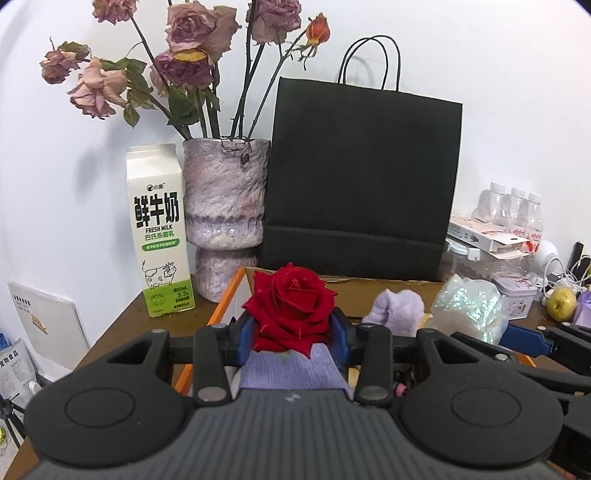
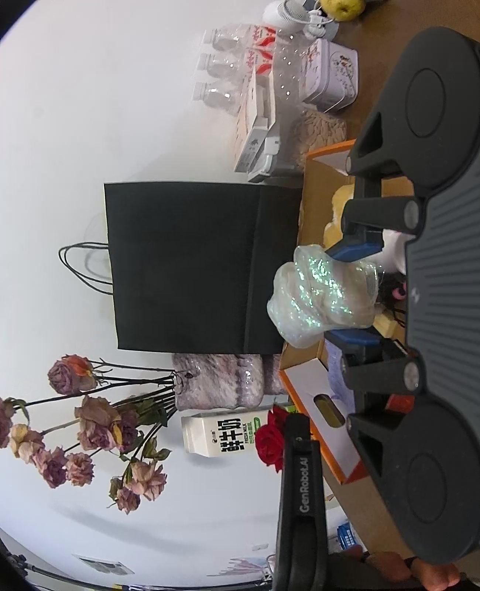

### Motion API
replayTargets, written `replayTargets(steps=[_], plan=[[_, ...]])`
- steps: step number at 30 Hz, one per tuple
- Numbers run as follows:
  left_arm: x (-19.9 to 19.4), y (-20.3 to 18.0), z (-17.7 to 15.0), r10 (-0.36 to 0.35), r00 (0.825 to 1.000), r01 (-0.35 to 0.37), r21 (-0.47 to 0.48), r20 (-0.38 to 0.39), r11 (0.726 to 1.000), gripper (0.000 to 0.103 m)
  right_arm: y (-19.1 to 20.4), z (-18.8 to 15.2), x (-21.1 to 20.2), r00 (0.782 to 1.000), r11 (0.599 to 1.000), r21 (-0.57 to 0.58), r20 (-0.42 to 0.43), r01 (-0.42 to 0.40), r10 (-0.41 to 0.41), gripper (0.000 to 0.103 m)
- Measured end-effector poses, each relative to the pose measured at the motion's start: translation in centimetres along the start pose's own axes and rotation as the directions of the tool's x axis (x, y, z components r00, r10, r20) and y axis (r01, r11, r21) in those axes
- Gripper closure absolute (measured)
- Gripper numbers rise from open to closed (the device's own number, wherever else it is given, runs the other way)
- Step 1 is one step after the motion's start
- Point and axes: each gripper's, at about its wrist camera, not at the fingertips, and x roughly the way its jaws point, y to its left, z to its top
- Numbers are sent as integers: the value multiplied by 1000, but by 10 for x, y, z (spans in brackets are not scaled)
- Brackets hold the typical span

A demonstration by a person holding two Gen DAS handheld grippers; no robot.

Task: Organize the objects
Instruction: 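Lower the rose into the box and open the left gripper while the right releases the bag inside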

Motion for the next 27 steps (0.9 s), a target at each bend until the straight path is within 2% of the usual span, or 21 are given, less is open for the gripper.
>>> replayTargets(steps=[12, 27], plan=[[40, -6, 10, -9, 1000, 9, 32, -4, 999, 60, -13, 10, 37, 1000, 1000, -1, -6, 24, -24, 66], [74, -11, 10, -30, 999, 31, 31, -42, 999, 60, -29, 8, 57, 997, 997, 13, -34, 69, -69, 66]])
